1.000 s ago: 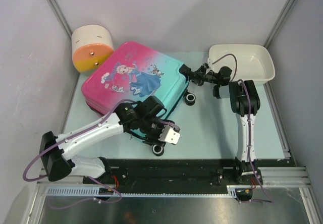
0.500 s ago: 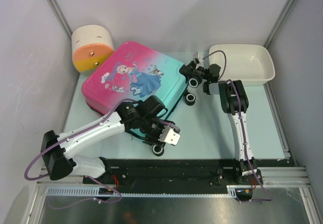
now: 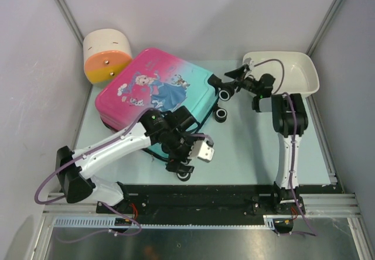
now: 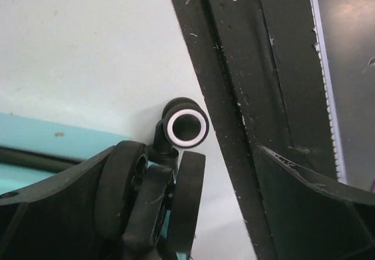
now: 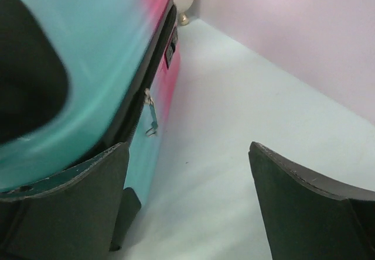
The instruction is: Open, take out, and arrange the luggage
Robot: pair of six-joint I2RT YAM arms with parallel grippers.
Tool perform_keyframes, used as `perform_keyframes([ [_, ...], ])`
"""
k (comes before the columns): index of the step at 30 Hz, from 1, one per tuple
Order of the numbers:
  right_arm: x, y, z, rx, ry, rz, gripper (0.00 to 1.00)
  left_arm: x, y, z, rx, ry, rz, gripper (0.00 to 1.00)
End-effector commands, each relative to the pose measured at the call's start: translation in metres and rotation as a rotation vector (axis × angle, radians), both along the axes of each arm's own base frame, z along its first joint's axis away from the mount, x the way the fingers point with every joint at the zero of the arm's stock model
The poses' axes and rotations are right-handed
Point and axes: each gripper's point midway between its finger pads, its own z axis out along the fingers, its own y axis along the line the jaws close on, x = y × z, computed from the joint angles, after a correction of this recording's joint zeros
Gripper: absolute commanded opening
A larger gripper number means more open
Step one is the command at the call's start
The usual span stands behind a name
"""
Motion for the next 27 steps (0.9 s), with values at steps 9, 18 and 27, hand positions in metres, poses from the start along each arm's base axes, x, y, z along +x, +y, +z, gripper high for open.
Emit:
perform_keyframes([
  [9, -0.046, -0.114, 0.1, -0.274, 0.096, -0.248, 0.95, 0.134, 0.002, 0.197, -0.355, -0.147, 0.676, 1.0],
  [18, -0.099, -0.118, 0.171, -0.398, 0.074, -0.296, 1.0, 0.16, 0.121, 0.233, -0.555, -0.128, 1.223, 1.0],
  [27, -0.115, -0.051, 0.148, -0.674, 0.083, -0.175, 1.0, 0.114, 0.218, 0.152, -0.58, 0.02, 1.809, 1.0],
])
